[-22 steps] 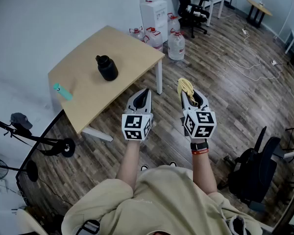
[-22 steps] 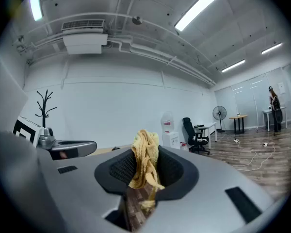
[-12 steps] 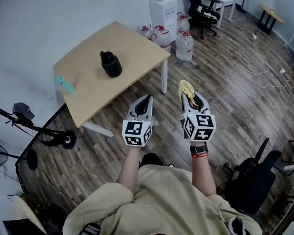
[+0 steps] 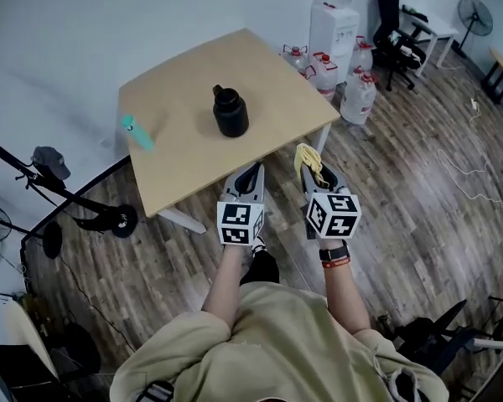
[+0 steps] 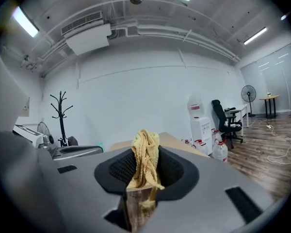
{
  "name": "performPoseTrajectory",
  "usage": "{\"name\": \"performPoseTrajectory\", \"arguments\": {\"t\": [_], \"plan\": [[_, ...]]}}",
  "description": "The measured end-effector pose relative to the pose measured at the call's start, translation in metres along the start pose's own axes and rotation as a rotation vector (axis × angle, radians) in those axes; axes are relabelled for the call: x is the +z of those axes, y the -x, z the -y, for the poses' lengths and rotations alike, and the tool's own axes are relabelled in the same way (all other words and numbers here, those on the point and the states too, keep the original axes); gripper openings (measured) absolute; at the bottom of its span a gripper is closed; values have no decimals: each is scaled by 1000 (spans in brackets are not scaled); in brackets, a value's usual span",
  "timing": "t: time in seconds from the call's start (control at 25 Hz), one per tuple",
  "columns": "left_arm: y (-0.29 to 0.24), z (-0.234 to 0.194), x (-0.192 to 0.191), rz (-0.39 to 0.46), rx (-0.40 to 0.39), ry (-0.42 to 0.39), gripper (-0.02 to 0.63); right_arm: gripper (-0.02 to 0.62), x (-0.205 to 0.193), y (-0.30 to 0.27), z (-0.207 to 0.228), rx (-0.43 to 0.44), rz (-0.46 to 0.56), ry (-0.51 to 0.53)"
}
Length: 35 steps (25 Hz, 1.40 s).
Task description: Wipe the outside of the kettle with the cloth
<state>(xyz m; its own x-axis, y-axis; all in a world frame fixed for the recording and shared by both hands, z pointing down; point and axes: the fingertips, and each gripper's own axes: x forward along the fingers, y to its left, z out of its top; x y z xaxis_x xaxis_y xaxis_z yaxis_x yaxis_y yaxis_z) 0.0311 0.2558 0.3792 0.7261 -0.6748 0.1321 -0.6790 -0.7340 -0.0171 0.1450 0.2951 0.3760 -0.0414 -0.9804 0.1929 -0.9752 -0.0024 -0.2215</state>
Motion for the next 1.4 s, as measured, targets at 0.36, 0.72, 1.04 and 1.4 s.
{"name": "performPoseTrajectory", "arguments": {"t": [0.36,0.72,1.04,1.4], "plan": [[-89,-201,31,48,169,71,25,124,52,-220,-62,102,-38,24],[-130,-304,2,12,193,96,23,124,14,-341,-106,192,-130,-22],[-185,-351,-26,-20,286,144,23,124,-19,-426,-94,297,-259,-20],[-211,-390,-49,-53,387,184,24,126,-54,-473,-121,412,-404,-27]]}}
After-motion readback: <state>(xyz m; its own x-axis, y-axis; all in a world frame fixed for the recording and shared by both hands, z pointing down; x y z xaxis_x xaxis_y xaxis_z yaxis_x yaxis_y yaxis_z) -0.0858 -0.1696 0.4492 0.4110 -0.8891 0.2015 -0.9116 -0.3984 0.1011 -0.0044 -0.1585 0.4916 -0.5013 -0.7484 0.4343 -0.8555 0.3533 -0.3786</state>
